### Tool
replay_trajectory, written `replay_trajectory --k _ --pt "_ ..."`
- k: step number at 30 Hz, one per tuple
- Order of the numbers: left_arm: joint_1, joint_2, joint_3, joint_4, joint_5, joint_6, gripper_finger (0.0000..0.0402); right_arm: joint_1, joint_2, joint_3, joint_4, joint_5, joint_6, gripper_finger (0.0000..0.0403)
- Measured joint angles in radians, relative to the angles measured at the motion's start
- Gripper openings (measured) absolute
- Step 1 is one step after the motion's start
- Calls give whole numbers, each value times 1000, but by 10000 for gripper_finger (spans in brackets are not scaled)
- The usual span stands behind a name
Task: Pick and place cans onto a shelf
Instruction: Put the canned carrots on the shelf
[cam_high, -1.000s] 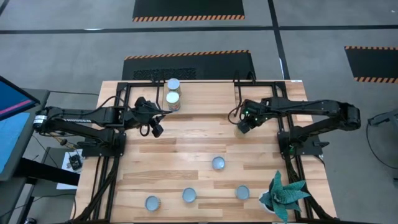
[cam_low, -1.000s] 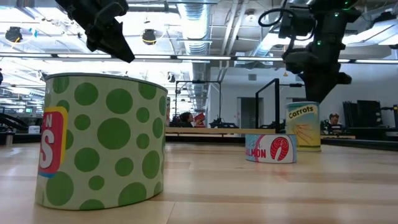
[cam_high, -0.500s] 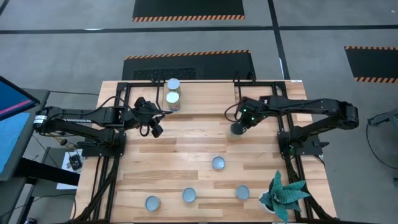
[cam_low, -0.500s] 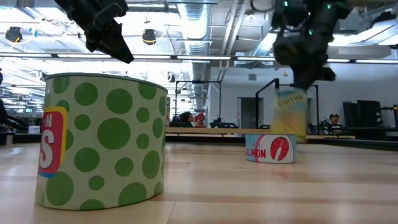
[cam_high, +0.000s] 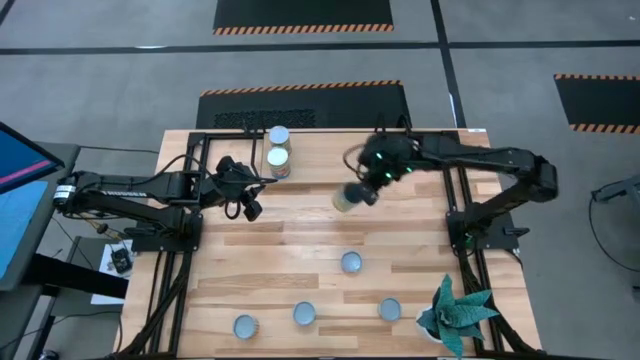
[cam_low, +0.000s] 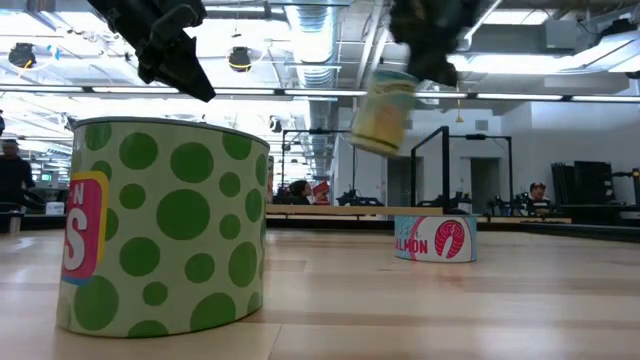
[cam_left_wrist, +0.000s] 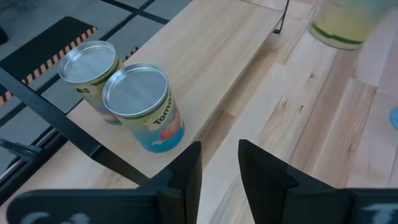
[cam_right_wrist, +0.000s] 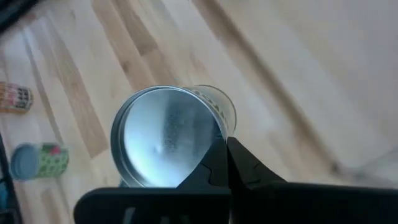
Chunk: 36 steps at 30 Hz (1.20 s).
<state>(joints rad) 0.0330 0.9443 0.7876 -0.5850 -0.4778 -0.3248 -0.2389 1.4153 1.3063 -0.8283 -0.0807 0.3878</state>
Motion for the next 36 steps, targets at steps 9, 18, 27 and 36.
replay_trajectory --k 9,18,27,36 --pt "0 0 0 -2 0 -1 96 -127 345 408 -140 -25 -351 0" --pt "0 0 0 -3 -25 -1 96 -237 620 712 -285 -33 -535 0" --pt "0 0 0 3 -26 -1 96 -291 753 800 -295 -111 -554 0" --pt "0 0 0 8 -26 -26 96 -297 764 810 -260 -109 -557 0"
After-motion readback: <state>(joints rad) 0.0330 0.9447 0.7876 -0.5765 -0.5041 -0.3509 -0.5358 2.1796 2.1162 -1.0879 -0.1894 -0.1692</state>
